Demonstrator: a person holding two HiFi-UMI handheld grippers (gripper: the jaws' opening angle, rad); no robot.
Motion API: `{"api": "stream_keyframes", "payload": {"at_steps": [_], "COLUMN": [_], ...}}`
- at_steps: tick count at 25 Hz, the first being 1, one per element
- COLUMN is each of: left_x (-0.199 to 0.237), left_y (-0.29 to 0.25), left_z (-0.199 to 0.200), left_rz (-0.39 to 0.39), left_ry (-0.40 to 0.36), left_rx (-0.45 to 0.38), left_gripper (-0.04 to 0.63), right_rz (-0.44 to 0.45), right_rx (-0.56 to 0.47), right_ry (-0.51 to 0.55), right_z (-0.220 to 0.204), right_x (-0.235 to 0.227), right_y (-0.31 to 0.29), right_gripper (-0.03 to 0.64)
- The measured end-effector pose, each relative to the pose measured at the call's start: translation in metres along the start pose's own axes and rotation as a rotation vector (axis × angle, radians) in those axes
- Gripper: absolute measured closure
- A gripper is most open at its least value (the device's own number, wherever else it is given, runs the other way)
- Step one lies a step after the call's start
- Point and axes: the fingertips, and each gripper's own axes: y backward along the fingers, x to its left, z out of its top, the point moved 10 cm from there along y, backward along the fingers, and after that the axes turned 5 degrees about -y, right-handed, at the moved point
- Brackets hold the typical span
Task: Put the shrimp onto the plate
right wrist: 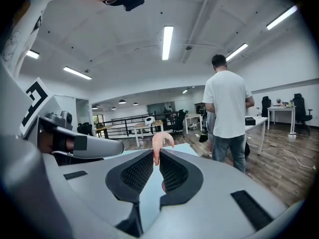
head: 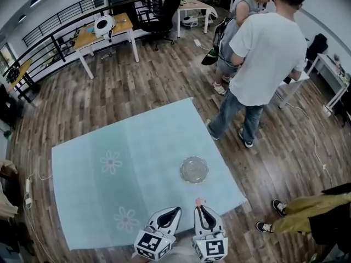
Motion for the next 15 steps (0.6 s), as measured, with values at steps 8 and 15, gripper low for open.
{"api": "stream_keyframes", "payload": {"at_steps": [8,15], "left_x": [0.014,0.029], "left_y": [-0.029,-0.07], "left_z": [-0.009,-0.034], "left_rz": [0.057,0.092], "left_ry": [0.009,0.036], "left_rx": [0.007,0.043], "left_gripper": [0.595,0.596], "right_rz": [0.053,0.07], "right_rx": [0.009,0.046], "right_ry": [0.011,0.0], "right_z": [-0.008,-0.027], "right_x": [-0.023,-0.055], "right_y": [-0.034,-0.07], "right_gripper": [0.561,0.561]}}
